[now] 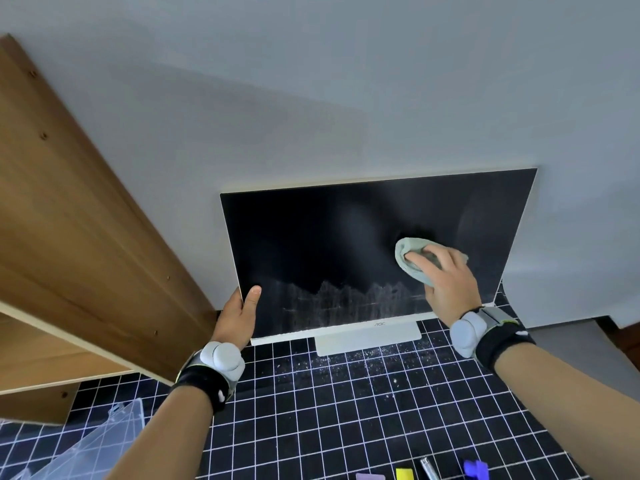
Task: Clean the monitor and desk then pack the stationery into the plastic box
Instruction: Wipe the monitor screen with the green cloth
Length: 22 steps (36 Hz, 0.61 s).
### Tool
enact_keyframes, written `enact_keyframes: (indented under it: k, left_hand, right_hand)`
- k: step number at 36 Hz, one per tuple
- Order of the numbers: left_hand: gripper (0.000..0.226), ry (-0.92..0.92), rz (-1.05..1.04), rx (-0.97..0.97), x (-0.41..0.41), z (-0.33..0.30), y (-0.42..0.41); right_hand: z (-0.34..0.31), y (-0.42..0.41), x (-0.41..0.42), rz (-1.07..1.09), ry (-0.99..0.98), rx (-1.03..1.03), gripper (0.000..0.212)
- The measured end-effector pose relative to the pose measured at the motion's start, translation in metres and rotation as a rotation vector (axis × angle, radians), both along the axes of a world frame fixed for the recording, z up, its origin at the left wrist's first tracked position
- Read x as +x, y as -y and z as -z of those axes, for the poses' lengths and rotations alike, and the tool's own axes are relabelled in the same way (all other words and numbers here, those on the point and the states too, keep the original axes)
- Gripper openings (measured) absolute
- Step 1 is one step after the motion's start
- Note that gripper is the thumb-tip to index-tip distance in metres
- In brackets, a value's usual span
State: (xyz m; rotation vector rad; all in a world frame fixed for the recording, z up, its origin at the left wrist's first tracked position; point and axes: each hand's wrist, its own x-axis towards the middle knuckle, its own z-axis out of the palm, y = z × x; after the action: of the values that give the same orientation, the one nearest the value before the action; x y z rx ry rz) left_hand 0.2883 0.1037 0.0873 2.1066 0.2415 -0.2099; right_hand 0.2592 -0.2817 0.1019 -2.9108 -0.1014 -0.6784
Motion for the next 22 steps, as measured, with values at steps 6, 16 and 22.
enact_keyframes:
  k: [6, 16, 22]
  left_hand:
    - [0.053, 0.029, 0.016, 0.02, 0.0, 0.0, 0.0]
    - [0.052, 0.012, 0.0, 0.032, -0.002, -0.001, -0.001]
    - [0.054, 0.028, 0.019, 0.022, -0.002, 0.0, 0.0]
  right_hand:
    - [-0.027, 0.018, 0.01, -0.049, 0.029, -0.106, 0.072]
    - [-0.093, 0.042, 0.051, -0.014, 0.154, -0.116, 0.07]
    - [-0.092, 0.043, 0.049, -0.011, 0.209, -0.031, 0.069]
